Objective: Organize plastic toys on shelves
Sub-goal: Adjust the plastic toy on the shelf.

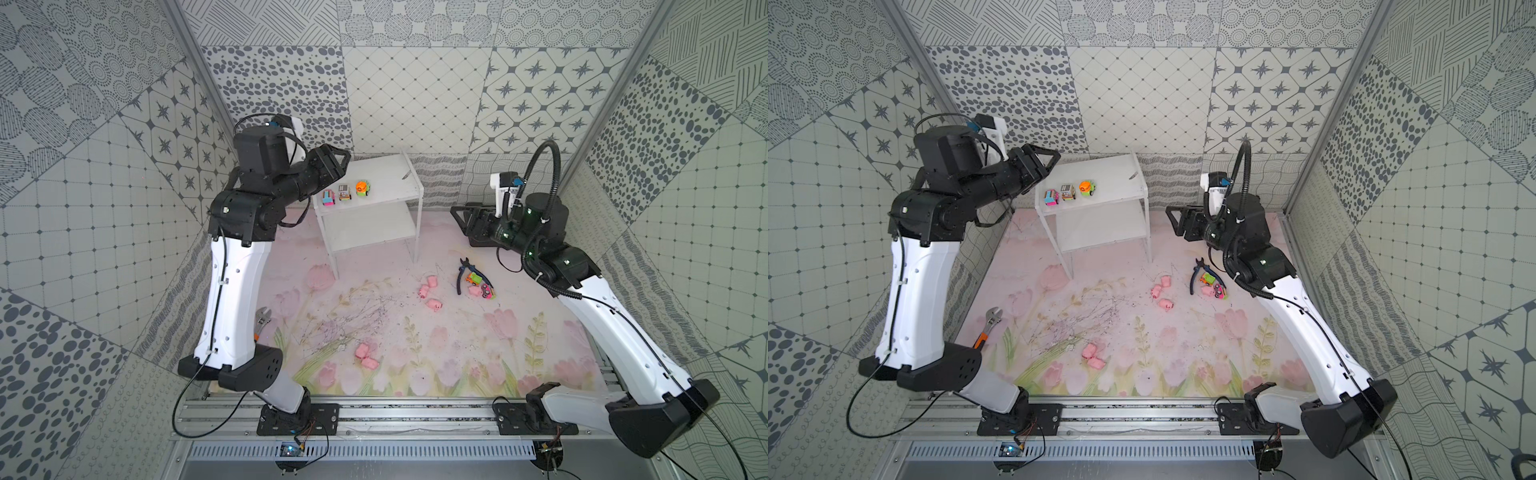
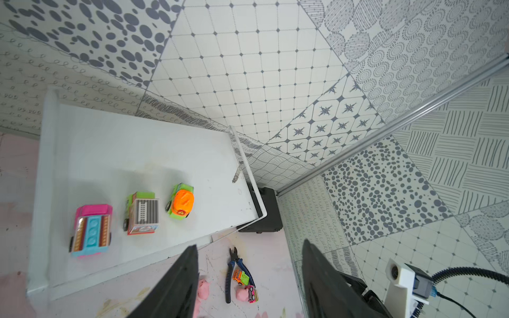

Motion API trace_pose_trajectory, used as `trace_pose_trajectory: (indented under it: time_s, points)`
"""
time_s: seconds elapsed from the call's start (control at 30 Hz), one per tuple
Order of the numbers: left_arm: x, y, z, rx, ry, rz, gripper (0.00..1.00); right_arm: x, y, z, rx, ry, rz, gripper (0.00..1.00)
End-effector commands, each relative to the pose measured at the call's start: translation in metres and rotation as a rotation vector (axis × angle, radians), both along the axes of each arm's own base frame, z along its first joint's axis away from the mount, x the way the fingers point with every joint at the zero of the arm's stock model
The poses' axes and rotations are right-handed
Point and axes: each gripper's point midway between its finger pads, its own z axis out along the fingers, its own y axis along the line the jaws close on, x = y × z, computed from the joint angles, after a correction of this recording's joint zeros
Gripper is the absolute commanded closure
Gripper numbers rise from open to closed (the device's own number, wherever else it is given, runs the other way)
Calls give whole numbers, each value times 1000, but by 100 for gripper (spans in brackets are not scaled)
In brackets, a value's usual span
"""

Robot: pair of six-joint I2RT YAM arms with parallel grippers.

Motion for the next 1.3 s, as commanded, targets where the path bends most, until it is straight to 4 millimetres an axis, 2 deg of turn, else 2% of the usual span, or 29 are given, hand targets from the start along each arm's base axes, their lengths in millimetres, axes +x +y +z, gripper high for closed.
trace_pose_trajectory:
  time_s: [0.0,0.1,0.2,0.3,0.5,0.77,1.27]
  points:
    - [14,-3,-55,321,108,34,42,-7,-7,-24,72,35,17,30]
    - [30,-18,-62,377,76,16,43,-17,-23,-49,95,82,-4,30]
    - [42,-30,-65,427,36,13,43,-22,-31,-67,113,127,4,30]
    - [50,-28,-69,474,31,46,41,-25,-33,-76,129,149,21,30]
    - [58,-24,-82,536,52,73,39,-31,-34,-77,160,149,43,30]
    - [69,-31,-96,537,79,62,38,-36,-35,-76,181,137,56,30]
    - [76,-29,-116,576,126,73,39,-36,-38,-72,194,126,58,30]
